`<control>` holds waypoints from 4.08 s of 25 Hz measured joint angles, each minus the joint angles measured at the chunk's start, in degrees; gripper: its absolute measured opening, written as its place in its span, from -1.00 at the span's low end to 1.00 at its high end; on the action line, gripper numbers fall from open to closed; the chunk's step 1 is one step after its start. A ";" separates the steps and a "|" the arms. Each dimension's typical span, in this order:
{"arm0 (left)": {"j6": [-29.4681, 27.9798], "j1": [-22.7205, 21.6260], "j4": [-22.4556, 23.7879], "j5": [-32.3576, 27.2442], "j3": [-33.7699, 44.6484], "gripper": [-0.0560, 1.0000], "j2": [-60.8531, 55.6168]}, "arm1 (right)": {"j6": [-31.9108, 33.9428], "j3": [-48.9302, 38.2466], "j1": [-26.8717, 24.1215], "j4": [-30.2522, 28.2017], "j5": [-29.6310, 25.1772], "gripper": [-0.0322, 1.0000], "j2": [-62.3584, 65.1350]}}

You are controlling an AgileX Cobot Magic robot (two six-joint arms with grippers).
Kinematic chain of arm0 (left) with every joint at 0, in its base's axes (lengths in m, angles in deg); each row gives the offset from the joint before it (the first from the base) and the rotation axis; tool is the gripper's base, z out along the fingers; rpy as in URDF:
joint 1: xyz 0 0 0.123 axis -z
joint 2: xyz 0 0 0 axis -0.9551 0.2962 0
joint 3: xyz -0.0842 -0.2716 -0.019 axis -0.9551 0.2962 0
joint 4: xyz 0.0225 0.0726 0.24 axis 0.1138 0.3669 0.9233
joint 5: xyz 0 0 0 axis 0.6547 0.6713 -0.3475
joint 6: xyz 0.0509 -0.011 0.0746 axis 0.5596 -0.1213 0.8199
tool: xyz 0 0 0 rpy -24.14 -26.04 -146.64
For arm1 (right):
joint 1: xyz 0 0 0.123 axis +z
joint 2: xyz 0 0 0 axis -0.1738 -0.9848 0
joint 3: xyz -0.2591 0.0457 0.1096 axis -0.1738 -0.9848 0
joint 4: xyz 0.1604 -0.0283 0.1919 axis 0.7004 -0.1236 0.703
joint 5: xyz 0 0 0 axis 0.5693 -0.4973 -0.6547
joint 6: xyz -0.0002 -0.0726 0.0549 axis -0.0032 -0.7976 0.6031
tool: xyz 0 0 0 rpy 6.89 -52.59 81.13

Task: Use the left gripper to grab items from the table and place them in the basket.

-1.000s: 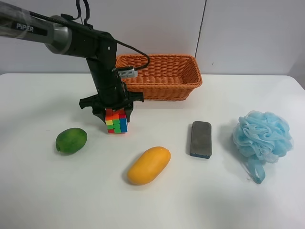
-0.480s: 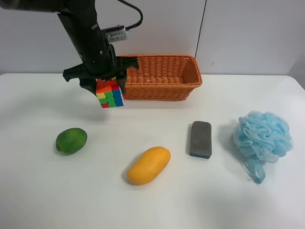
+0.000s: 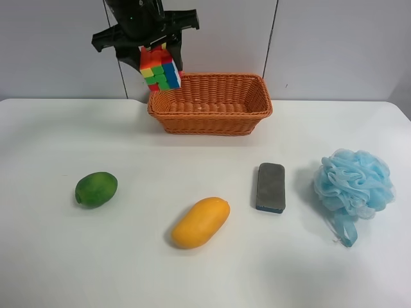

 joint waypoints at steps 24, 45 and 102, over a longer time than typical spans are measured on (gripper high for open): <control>10.49 -0.05 -0.16 17.03 -22.65 0.18 29.37 | 0.00 0.00 0.00 0.00 0.00 0.99 0.00; 11.16 -0.05 0.90 18.75 -22.70 0.98 30.94 | 0.00 0.00 0.00 0.00 0.00 0.99 0.00; 34.78 -13.24 -4.65 -1.90 71.87 0.97 -91.46 | 0.00 0.00 0.00 0.00 0.00 0.99 0.00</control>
